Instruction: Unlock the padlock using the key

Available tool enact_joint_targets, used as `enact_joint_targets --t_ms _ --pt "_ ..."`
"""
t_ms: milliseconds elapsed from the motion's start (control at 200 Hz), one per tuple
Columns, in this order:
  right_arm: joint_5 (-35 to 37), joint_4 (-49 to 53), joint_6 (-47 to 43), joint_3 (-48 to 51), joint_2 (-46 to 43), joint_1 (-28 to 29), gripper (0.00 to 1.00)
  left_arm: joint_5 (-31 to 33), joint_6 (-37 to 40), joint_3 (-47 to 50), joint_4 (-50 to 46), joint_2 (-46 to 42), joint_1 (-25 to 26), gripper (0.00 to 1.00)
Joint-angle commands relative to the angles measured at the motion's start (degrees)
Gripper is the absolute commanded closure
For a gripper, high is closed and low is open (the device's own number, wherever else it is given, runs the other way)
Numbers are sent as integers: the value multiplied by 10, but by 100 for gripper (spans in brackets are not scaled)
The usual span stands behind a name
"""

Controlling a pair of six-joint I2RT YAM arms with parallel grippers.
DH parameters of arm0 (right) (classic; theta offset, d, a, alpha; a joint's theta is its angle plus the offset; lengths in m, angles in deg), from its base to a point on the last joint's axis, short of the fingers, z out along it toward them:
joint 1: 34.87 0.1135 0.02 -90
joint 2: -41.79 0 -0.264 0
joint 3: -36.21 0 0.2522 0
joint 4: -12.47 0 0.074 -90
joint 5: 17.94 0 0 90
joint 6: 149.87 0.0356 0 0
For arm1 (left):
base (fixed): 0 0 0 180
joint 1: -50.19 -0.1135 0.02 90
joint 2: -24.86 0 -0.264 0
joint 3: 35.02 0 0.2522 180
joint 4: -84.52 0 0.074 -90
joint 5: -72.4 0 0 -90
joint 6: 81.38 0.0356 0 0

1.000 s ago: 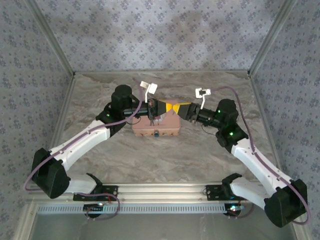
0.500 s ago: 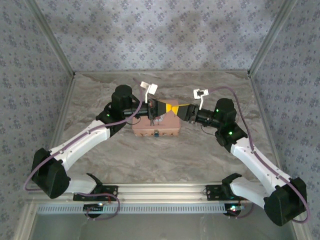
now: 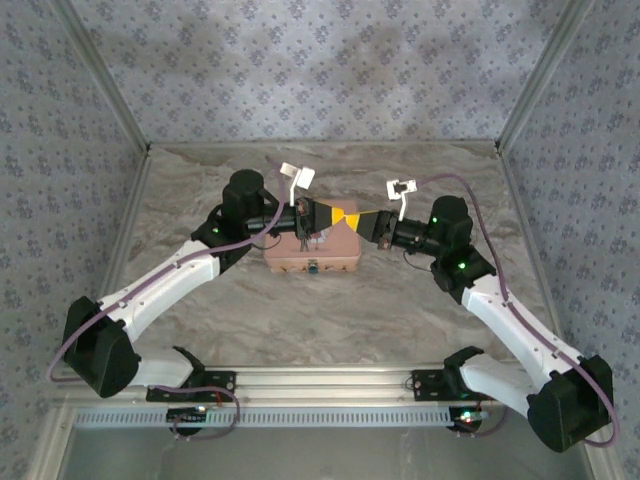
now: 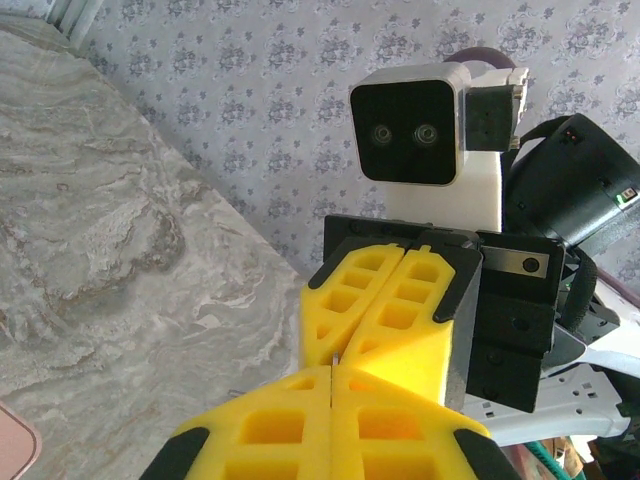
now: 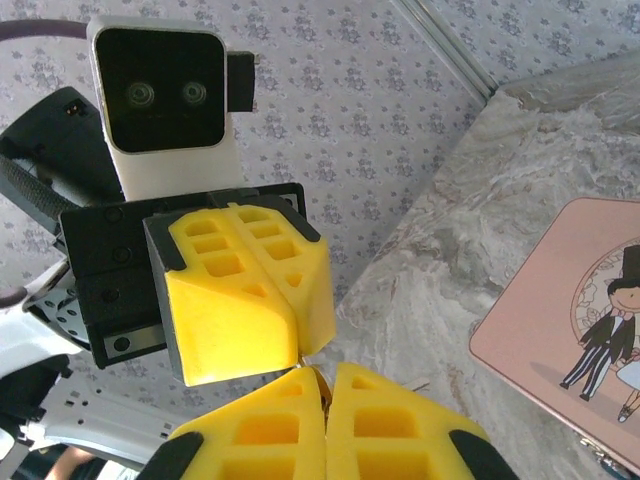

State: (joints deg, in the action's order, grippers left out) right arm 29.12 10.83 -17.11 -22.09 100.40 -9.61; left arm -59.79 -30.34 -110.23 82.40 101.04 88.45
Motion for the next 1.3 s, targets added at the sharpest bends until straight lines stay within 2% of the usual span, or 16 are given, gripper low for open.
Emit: enact_joint_targets --t_ms 0,385,410,465,605,680,760,869,964,1114,1294 --pt "-26 2 -11 -17 -8 -1 100 0 12 -17 6 -15 -6 100" --pt "-33 39 -43 -28 -12 4 100 -1 7 -39 4 9 -13 100" --pt "-31 41 -43 -26 -13 0 100 2 8 -39 2 9 -15 92" --pt "-28 39 -40 -24 -16 -7 100 15 7 -34 -3 4 -17 65" --pt "-15 51 -43 -22 -19 -33 100 44 2 -4 -18 -25 -33 51" --pt "-5 61 -51 -22 -16 -48 100 73 16 19 -51 -48 -38 49" --pt "21 91 -63 -29 -10 -57 100 113 38 46 -103 -68 -38 42" --pt "75 142 -119 -41 7 -60 100 159 47 100 -144 -92 -34 38" --pt "121 163 -142 -43 26 -61 100 200 28 167 -134 -107 -19 34" --pt "146 149 -153 -37 62 -60 100 251 -8 259 -75 -101 -5 27" --pt "203 153 -162 -41 105 -47 100 261 -2 274 -9 -36 -4 24"
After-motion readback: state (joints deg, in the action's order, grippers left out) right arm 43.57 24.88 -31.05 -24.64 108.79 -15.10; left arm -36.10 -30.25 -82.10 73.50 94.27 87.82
